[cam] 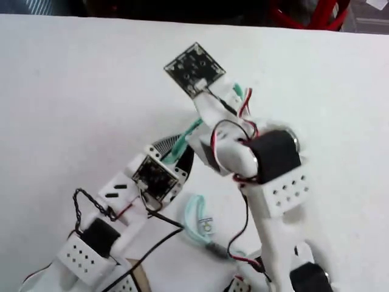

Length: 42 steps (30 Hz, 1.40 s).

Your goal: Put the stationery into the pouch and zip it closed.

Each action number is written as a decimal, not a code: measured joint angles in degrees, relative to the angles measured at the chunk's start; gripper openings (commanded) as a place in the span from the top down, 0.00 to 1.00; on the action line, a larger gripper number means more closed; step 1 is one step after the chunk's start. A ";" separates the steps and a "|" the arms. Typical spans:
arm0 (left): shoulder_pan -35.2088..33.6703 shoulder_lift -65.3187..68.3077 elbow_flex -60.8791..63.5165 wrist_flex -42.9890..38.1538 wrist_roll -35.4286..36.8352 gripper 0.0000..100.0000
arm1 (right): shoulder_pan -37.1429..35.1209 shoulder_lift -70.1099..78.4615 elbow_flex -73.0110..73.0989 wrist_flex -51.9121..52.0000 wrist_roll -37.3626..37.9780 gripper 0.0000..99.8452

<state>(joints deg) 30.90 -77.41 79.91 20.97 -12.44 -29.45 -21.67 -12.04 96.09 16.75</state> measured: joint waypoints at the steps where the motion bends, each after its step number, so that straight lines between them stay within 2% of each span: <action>1: 0.00 0.00 0.00 0.00 0.00 0.98 | 0.26 1.49 -2.37 1.23 -0.62 0.80; 11: 0.00 0.00 0.00 0.00 0.00 0.98 | 2.11 11.87 -10.73 2.46 -4.31 0.80; 29: 0.35 0.00 0.09 0.00 0.00 0.98 | 4.48 2.29 -1.76 2.29 -4.40 0.79; 42: 0.35 0.00 0.09 0.00 0.00 0.98 | 4.48 7.03 -1.67 2.29 -4.31 0.80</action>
<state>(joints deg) 31.25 -77.41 80.00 20.97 -12.44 -24.97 -14.64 -13.71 98.37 12.44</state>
